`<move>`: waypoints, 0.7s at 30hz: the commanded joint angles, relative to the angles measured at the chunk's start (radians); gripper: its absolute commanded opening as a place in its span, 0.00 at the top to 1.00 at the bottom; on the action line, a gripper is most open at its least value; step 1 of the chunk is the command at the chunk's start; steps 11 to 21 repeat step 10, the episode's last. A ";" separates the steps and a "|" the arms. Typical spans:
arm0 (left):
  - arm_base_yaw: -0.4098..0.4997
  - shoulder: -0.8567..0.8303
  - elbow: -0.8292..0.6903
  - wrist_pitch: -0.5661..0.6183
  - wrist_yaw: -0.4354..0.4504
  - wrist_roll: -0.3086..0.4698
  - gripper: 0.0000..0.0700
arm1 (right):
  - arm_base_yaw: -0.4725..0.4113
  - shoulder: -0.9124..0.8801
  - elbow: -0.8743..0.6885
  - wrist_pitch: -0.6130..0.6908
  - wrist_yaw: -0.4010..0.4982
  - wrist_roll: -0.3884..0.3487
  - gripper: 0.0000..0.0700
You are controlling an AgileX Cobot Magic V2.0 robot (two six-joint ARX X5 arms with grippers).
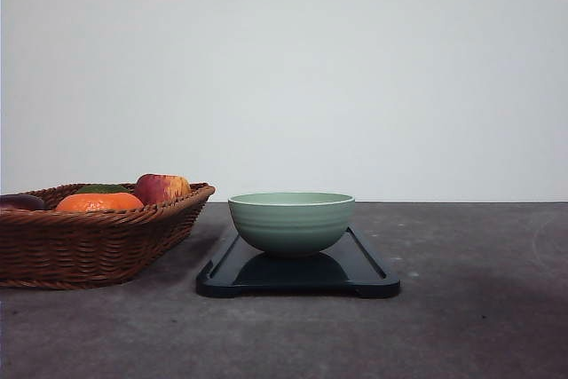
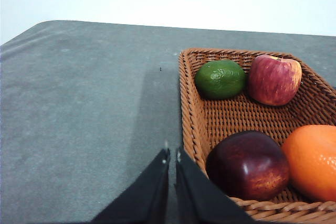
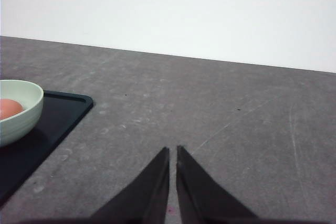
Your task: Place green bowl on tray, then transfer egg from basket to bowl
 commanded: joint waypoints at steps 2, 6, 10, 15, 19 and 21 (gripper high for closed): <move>0.001 -0.002 -0.018 0.015 -0.002 0.006 0.98 | -0.001 0.000 -0.004 0.014 0.000 0.012 0.98; 0.001 -0.002 -0.018 0.015 -0.002 0.006 0.98 | -0.001 0.000 -0.004 0.014 0.000 0.012 0.98; 0.001 -0.002 -0.018 0.015 -0.002 0.006 0.98 | -0.001 0.000 -0.004 0.014 0.000 0.012 0.98; 0.001 -0.002 -0.018 0.015 -0.002 0.006 0.98 | -0.001 0.000 -0.004 0.014 0.000 0.012 0.98; 0.001 -0.002 -0.018 0.015 -0.002 0.006 0.98 | -0.001 0.000 -0.004 0.014 0.000 0.012 0.98; 0.001 -0.002 -0.018 0.015 -0.002 0.006 0.98 | -0.001 0.000 -0.004 0.014 0.000 0.012 0.98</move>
